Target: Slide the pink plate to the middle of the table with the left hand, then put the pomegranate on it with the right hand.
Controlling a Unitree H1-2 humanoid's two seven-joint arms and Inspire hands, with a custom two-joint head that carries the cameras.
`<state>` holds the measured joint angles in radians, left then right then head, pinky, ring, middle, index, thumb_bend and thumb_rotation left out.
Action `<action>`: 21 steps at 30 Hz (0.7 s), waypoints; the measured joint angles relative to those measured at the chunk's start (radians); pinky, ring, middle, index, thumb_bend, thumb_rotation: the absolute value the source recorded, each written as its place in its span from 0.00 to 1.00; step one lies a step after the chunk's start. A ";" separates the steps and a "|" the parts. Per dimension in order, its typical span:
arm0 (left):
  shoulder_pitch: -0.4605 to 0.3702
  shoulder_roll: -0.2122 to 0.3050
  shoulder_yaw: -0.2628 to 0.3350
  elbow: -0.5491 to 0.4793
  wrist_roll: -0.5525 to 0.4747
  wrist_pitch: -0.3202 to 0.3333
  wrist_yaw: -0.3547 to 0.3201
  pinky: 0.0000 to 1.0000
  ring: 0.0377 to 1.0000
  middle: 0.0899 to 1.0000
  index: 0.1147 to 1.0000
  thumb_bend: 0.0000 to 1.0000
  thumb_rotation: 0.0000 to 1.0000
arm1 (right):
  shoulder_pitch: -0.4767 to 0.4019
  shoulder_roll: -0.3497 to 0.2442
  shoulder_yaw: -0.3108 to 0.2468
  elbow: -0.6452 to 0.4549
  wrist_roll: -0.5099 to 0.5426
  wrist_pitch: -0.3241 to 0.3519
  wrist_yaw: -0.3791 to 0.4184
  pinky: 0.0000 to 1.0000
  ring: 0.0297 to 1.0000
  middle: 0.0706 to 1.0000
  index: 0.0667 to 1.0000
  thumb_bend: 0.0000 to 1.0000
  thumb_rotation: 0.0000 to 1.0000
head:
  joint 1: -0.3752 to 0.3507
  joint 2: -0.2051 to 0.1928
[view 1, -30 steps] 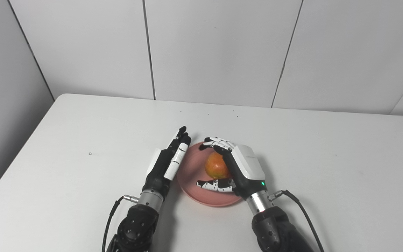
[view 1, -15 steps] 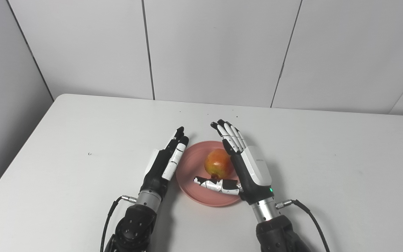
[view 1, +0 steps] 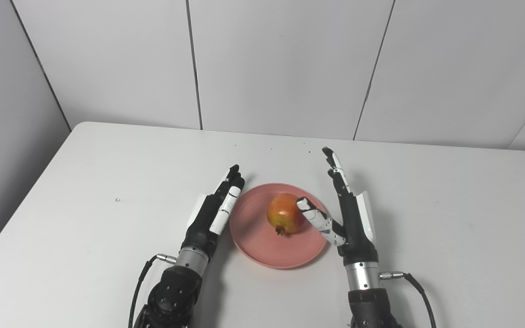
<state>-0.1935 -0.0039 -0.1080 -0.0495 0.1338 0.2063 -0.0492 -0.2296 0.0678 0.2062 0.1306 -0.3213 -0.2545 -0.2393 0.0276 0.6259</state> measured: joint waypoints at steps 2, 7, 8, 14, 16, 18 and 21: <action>0.000 0.000 0.001 0.000 0.000 0.000 0.000 0.98 0.98 0.97 0.96 0.57 1.00 | 0.000 0.004 -0.019 0.005 0.067 0.000 0.026 0.96 0.96 0.96 0.93 0.52 0.98 | -0.002 0.000; 0.000 -0.003 0.005 0.000 -0.005 0.000 0.000 1.00 1.00 1.00 1.00 0.59 1.00 | 0.000 0.031 -0.059 0.007 0.183 0.006 0.062 0.95 0.95 0.95 0.94 0.57 1.00 | -0.003 0.002; 0.000 -0.003 0.007 0.000 -0.012 0.000 0.000 1.00 1.00 1.00 1.00 0.59 1.00 | 0.000 0.038 -0.067 0.006 0.199 0.008 0.066 0.95 0.95 0.95 0.94 0.57 1.00 | -0.003 0.002; 0.000 -0.006 0.016 0.001 -0.034 0.000 0.000 1.00 1.00 1.00 1.00 0.59 1.00 | 0.000 0.053 -0.097 0.005 0.270 0.038 0.099 0.96 0.96 0.96 0.96 0.58 1.00 | -0.006 -0.005; 0.000 -0.008 0.019 0.002 -0.042 -0.002 0.002 1.00 1.00 1.00 1.00 0.58 1.00 | 0.000 0.053 -0.106 0.005 0.283 0.048 0.107 0.96 0.96 0.97 0.96 0.58 1.00 | -0.006 -0.008; 0.000 -0.008 0.019 0.002 -0.043 -0.008 0.003 1.00 1.00 1.00 1.00 0.58 1.00 | -0.001 0.053 -0.116 0.005 0.291 0.056 0.108 0.97 0.97 0.97 0.96 0.58 1.00 | -0.008 -0.009; 0.000 -0.009 0.023 0.004 -0.045 -0.026 0.009 1.00 1.00 1.00 1.00 0.57 1.00 | -0.001 0.053 -0.125 0.006 0.295 0.073 0.110 0.99 0.97 0.97 0.96 0.57 1.00 | -0.009 -0.011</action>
<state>-0.1934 -0.0129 -0.0851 -0.0452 0.0890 0.1798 -0.0403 -0.2307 0.1213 0.0808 0.1362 -0.0262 -0.1818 -0.1291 0.0184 0.6151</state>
